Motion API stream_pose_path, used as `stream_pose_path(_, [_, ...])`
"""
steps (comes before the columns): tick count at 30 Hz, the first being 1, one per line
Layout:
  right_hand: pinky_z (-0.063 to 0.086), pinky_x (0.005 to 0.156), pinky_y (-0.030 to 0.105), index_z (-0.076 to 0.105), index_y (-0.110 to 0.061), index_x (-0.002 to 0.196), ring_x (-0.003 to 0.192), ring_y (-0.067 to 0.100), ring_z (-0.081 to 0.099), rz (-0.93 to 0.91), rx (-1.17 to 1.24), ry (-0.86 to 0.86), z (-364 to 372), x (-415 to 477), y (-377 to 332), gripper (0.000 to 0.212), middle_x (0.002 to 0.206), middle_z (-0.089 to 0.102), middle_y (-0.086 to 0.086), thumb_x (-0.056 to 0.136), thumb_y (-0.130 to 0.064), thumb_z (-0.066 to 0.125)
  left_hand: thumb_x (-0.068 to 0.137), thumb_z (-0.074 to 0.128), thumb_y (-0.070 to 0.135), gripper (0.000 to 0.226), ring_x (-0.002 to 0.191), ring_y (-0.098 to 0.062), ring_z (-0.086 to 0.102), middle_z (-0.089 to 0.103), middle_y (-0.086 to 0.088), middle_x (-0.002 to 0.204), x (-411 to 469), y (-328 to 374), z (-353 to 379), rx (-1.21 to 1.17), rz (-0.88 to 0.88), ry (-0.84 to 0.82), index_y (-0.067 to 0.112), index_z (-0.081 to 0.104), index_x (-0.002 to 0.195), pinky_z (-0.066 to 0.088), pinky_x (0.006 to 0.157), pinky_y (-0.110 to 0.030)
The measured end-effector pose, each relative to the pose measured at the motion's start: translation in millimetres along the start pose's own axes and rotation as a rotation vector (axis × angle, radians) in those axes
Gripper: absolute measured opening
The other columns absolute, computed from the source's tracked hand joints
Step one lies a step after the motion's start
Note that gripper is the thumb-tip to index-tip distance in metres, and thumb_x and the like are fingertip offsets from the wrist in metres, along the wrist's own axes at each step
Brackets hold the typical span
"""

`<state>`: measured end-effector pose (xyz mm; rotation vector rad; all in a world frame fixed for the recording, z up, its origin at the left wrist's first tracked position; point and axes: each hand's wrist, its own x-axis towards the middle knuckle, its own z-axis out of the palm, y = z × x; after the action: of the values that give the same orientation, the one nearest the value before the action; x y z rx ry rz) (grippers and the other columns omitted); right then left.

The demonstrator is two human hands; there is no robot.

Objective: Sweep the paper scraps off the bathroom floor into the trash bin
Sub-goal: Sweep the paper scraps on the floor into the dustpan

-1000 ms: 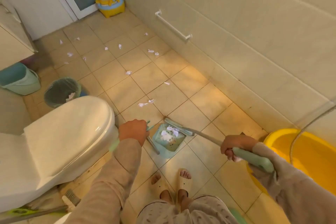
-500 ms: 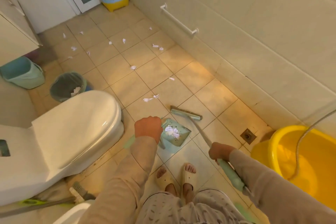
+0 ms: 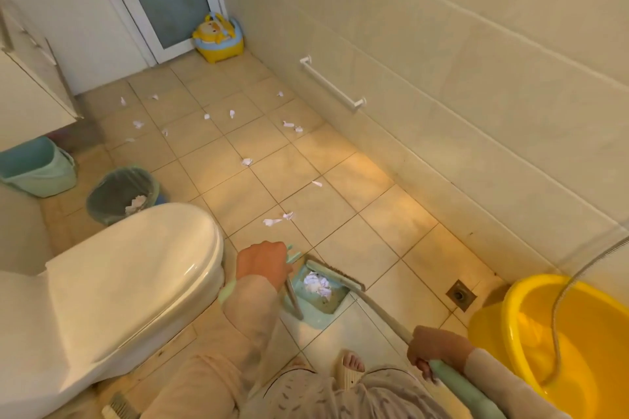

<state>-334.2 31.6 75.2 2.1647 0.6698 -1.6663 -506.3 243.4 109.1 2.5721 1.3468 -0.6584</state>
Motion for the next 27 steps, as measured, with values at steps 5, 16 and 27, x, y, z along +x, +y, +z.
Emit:
stream_pose_path(5, [0.039,0.036,0.014,0.050,-0.013,0.035,0.020,0.001,0.045,-0.057,0.155,-0.001,-36.1,2.4,-13.4,0.051,0.020,0.046,-0.006,0.084,-0.004,0.049,0.092,0.046,0.044,0.035,0.104,-0.023,0.064,0.067,-0.003,0.111,4.2,-29.5,-2.9,-0.019,-0.074,0.031,0.017,0.061,0.108,0.047,0.081,-0.029])
stream_pose_path(16, [0.033,0.033,0.010,0.044,-0.007,0.046,0.016,0.010,0.039,-0.168,0.173,0.058,-165.1,28.3,-84.1,0.045,0.020,0.040,0.002,0.089,0.005,0.044,0.094,0.045,0.041,0.036,0.108,-0.025,0.062,0.065,-0.006,0.117,44.8,-43.5,-30.0,-0.117,-0.360,-0.027,0.014,0.060,0.113,0.047,0.084,-0.030])
stream_pose_path(27, [0.037,0.041,0.020,0.044,-0.004,0.054,0.030,0.013,0.045,-0.289,-0.029,0.091,-272.5,68.0,-177.6,0.034,0.021,0.043,-0.001,0.086,0.005,0.042,0.095,0.045,0.040,0.034,0.108,-0.026,0.063,0.067,-0.006,0.115,72.3,-14.9,-36.5,-0.245,-0.705,-0.068,0.016,0.061,0.113,0.049,0.084,-0.032])
